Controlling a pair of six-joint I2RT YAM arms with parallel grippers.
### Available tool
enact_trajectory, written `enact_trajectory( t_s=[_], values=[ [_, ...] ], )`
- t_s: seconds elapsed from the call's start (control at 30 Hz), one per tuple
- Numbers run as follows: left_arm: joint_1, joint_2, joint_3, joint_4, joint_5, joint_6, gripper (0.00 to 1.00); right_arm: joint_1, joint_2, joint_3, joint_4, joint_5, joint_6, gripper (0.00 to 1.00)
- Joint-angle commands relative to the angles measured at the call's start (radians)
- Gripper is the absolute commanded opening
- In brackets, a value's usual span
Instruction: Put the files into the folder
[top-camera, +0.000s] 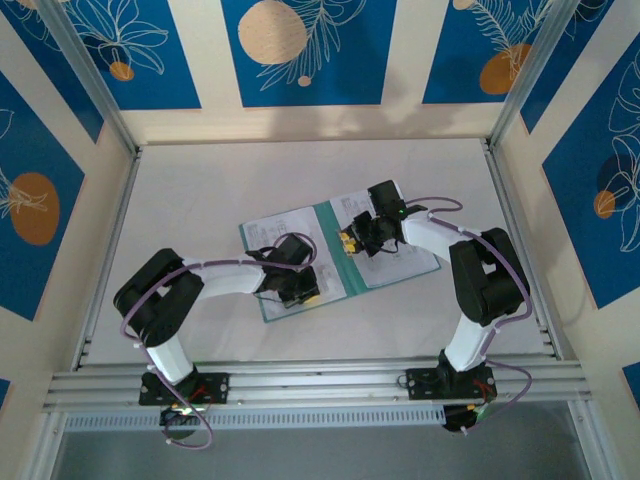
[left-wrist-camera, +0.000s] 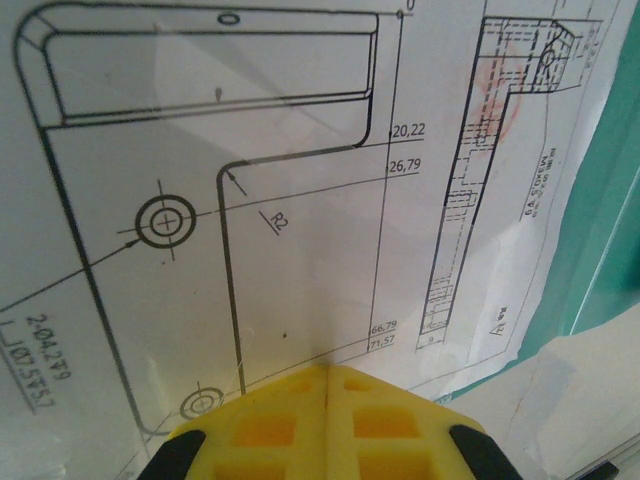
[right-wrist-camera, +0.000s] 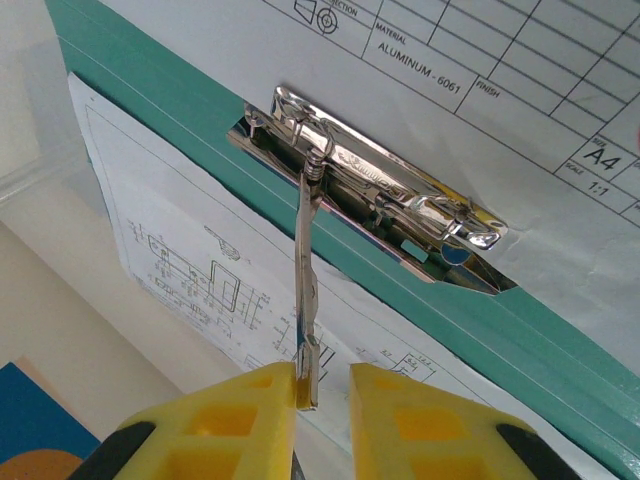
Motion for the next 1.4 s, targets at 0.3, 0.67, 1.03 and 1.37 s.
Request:
enact_trajectory(
  t_s=[0.3,0.67,1.03,1.37],
  values=[
    [-0.015,0.042,-0.016,-0.074,-0.023,-0.002,0.0,-0.003,-0.001,0.02,-0.024,0.005,0.016,0.17],
    [-0.015,0.034,-0.02,-0.077,-0.023,-0.008,0.0,-0.003,0.004,-0.002,-0.042,0.026,0.009,0.05],
    [-0.015,0.024,-0.01,-0.043,0.007,-0.039,0.0,-0.042,-0.017,-0.098,0.01,0.032,-0.072,0.0],
    [-0.015,-0.037,0.03,-0.057,0.019,-0.053,0.0,-0.063,-0.018,-0.21,0.102,0.01,-0.132,0.0]
  ],
)
